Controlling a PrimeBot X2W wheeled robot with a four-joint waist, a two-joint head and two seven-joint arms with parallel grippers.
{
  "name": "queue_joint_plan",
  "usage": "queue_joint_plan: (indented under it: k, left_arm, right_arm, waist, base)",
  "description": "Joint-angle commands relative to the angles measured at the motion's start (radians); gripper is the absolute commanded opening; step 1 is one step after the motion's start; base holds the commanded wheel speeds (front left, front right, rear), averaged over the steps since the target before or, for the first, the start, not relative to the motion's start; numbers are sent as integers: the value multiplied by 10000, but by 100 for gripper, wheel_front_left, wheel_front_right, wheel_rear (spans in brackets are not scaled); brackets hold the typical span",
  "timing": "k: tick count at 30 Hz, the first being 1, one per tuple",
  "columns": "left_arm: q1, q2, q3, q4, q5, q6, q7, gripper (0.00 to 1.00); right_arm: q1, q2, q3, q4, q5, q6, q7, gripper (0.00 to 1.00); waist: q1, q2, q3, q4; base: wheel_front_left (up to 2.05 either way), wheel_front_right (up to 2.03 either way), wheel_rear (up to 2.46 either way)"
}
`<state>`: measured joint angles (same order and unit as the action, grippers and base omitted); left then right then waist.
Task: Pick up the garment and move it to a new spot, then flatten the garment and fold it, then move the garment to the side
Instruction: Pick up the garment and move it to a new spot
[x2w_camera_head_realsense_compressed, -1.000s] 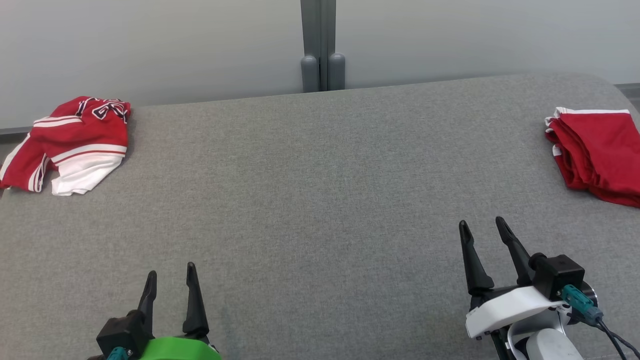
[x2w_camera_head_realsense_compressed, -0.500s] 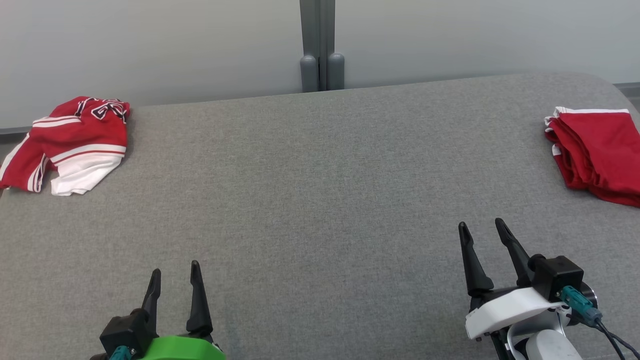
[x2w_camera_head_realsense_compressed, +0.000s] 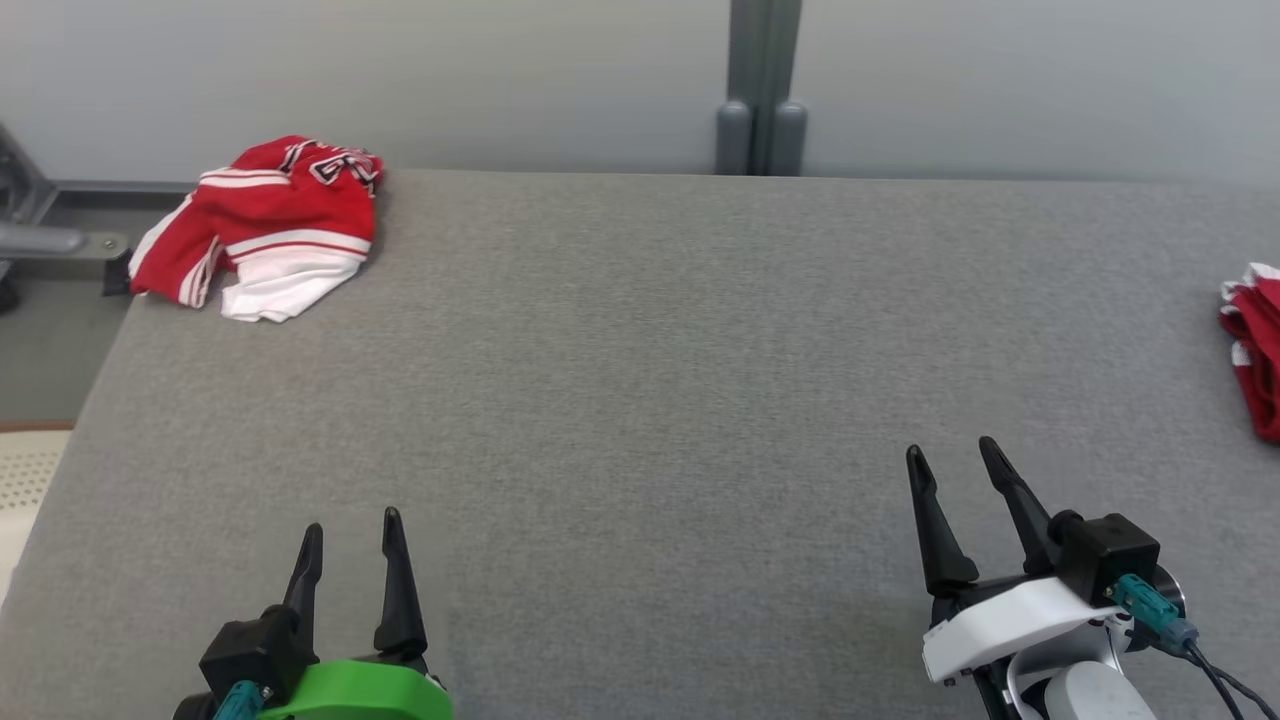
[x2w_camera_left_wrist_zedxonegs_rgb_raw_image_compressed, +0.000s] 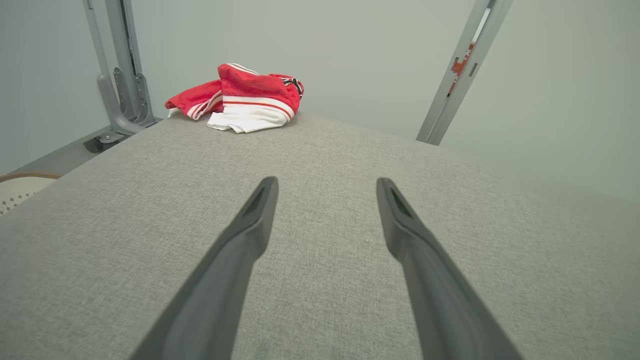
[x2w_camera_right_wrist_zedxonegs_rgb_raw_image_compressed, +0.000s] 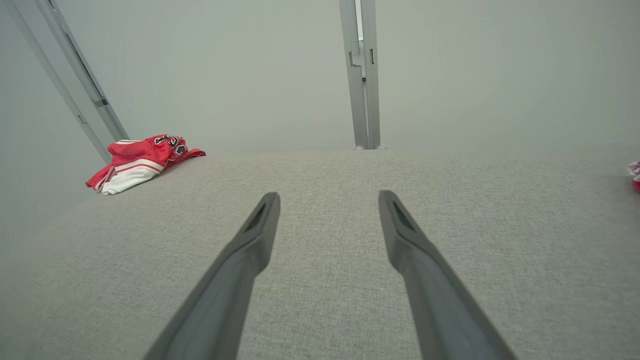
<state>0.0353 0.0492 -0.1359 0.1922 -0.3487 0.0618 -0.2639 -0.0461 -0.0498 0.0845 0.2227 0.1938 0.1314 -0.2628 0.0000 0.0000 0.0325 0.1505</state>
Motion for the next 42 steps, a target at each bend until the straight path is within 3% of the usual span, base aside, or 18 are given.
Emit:
queue_joint_plan:
  k: [1,11,20,29,33,37,42]
  left_arm:
    - [-80,28,33,-27,143,3,-6,100]
    - [21,23,71,-97,111,-41,-6,100]
    - [197,23,83,-193,155,-45,-6,100]
    - [173,25,-31,-308,89,101,-6,100]
    - [-416,51,85,-437,253,-61,-7,100]
    - [-1726,574,320,-487,550,-328,-6,100]
    - [-4574,1718,634,-138,872,-628,627,100]
  right_arm:
    - [101,-16,8,-53,114,-15,-28,100]
    - [-18,-19,109,41,90,-15,-28,100]
    - [50,-25,285,-110,135,-15,-28,100]
    - [-61,-26,412,-406,-112,-15,-28,100]
    - [-265,-25,298,-660,-358,-15,-28,100]
    - [-569,-25,118,-953,-689,-15,4,100]
    - [-1033,-26,-105,-1833,-1285,-15,363,100]
  waist:
    - [0,0,11,1283]
    - [0,0,150,3213]
    - [0,0,148,3807]
    - [0,0,516,3650]
    - [0,0,931,3334]
    - [0,0,1576,2830]
    - [0,0,2804,1949]
  base:
    - [0,0,0]
    - [0,0,0]
    - [0,0,0]
    - [0,0,0]
    - [0,0,0]
    - [0,0,0]
    - [0,0,0]
